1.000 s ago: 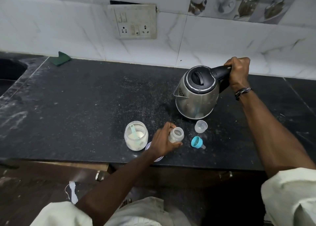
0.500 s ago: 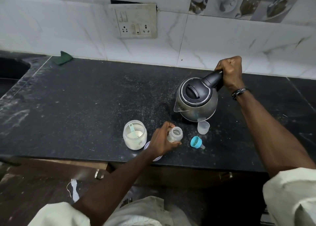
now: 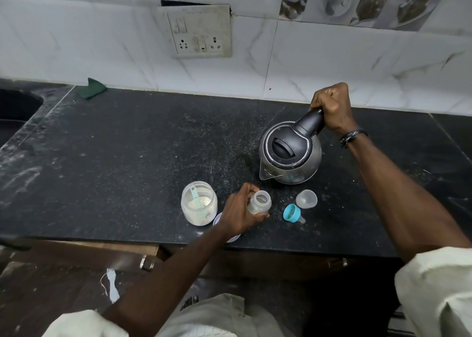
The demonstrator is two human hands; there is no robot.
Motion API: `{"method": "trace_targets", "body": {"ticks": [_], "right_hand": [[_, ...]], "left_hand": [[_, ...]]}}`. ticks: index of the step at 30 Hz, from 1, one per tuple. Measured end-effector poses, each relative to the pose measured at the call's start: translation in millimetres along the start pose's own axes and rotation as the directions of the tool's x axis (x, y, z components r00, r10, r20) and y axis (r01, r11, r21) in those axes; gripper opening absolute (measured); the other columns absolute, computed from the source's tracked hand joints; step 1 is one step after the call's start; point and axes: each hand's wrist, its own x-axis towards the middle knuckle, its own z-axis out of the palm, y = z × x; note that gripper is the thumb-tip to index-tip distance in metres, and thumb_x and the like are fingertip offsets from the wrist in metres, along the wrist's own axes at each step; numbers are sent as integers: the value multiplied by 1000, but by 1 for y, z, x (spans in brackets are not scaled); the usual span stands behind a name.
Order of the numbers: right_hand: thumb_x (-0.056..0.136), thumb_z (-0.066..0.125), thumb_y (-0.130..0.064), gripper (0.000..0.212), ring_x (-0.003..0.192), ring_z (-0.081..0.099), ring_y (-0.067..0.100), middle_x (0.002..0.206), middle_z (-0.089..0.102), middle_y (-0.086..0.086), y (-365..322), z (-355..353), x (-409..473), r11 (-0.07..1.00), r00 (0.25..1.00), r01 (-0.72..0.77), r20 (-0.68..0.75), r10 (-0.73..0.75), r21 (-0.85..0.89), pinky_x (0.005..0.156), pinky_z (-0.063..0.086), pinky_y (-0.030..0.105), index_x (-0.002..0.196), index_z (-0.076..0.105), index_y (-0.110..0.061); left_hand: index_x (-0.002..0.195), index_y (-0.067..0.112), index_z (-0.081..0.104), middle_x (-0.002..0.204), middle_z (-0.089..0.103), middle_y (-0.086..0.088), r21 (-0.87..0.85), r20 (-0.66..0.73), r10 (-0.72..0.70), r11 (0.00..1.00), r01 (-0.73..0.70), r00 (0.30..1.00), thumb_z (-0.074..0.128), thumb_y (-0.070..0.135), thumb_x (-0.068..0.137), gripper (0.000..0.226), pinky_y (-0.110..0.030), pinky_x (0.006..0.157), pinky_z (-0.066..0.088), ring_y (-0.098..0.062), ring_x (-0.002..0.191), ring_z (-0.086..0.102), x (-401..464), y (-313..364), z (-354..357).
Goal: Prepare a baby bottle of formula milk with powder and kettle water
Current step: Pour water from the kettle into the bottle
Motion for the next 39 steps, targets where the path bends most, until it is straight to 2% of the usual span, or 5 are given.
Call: {"method": "trace_targets", "body": {"ticks": [13, 20, 26, 34, 39], "right_hand": [[65, 46, -10, 28, 51, 44, 20, 52, 57, 30, -8, 8, -4, 994, 991, 64, 123, -53, -91, 48, 34, 34, 51, 59, 11], [64, 46, -11, 27, 49, 40, 22, 48, 53, 28, -13, 9, -4, 989, 986, 93, 151, -74, -119, 45, 34, 38, 47, 55, 8], [63, 47, -11, 23, 49, 42, 24, 48, 53, 28, -17, 9, -5, 981, 979, 121, 181, -92, -150, 46, 38, 41, 44, 53, 0], [63, 47, -11, 22, 50, 41, 20, 46, 52, 18, -20, 10, -8, 977, 974, 126, 207, -89, -170, 50, 26, 27, 46, 56, 0], [63, 47, -11, 23, 43, 36, 13, 43, 47, 8, -19, 10, -10, 975, 971, 145, 215, -107, -171, 46, 24, 22, 45, 54, 2]], "left_hand": [[103, 28, 52, 93, 73, 13, -7, 1, 7, 1000, -7, 1000, 88, 41, 64, 56, -26, 76, 51, -3, 85, 68, 1, -4, 2], [103, 31, 51, 92, 72, 16, 5, 0, 18, 1000, -18, 1000, 87, 44, 63, 55, -13, 72, 44, 0, 84, 67, 2, -4, 1], [103, 32, 50, 91, 72, 16, 11, -3, 14, 1000, -14, 1000, 87, 44, 63, 56, -19, 73, 48, 0, 84, 67, 2, -6, 2], [103, 32, 49, 91, 72, 14, 21, -1, 18, 1000, -18, 1000, 87, 46, 62, 58, -28, 75, 52, -2, 83, 68, 2, -7, 2], [104, 30, 50, 93, 73, 14, 5, 11, 13, 1000, -13, 1000, 88, 44, 62, 58, -19, 74, 49, -2, 85, 68, 2, -7, 2]]}}
